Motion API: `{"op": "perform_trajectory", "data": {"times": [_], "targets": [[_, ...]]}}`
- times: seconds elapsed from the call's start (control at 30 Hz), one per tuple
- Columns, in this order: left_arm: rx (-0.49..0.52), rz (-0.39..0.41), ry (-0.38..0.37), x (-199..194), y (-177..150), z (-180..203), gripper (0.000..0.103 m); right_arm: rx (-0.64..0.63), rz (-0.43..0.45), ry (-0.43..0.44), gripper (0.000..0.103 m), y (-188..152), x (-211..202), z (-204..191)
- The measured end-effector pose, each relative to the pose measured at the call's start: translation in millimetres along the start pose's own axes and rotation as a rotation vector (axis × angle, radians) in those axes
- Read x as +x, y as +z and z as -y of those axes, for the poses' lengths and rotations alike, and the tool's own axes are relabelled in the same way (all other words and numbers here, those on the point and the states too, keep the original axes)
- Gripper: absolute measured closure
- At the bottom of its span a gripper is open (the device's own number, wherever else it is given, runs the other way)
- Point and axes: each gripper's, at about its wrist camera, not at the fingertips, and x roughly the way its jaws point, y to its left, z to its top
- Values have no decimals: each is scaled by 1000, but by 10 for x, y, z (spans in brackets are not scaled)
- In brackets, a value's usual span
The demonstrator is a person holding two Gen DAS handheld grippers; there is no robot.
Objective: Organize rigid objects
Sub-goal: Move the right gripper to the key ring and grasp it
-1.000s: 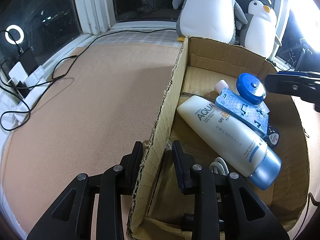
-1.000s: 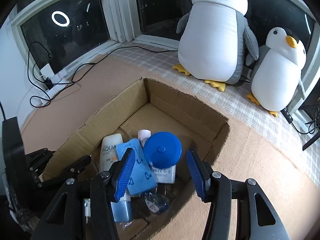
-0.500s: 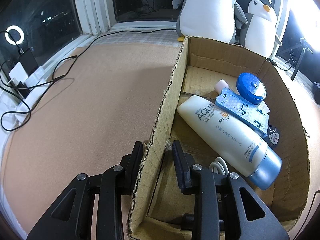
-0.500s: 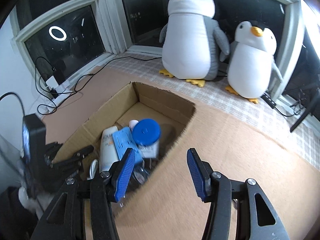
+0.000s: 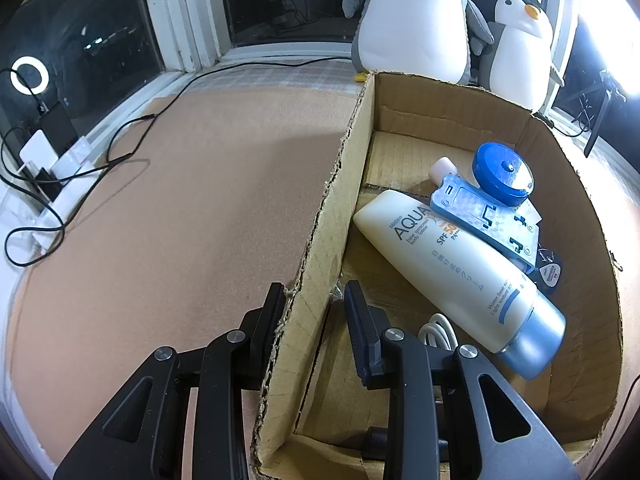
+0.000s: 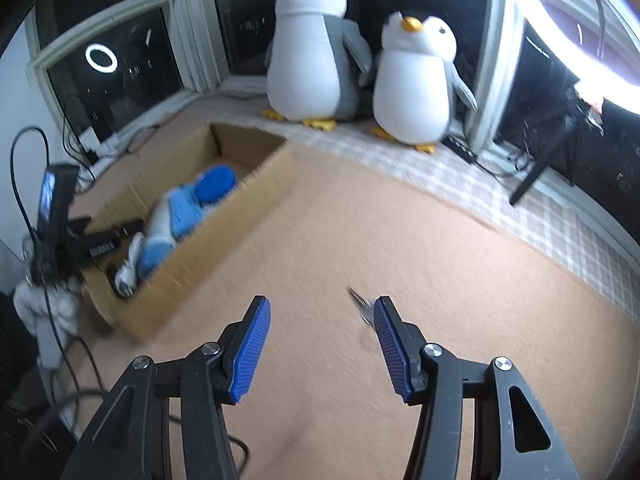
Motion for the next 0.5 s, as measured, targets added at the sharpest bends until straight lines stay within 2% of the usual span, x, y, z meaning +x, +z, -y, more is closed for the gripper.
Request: {"op": "perform_trajectory", "data": {"times": [0.3, 0.5], "targets": [[13, -5, 15, 6, 12, 16, 74, -131, -76, -24, 54, -199, 258, 161], [8, -9, 16, 2, 15, 24, 74, -189, -113, 6, 64, -181, 465, 288]]}}
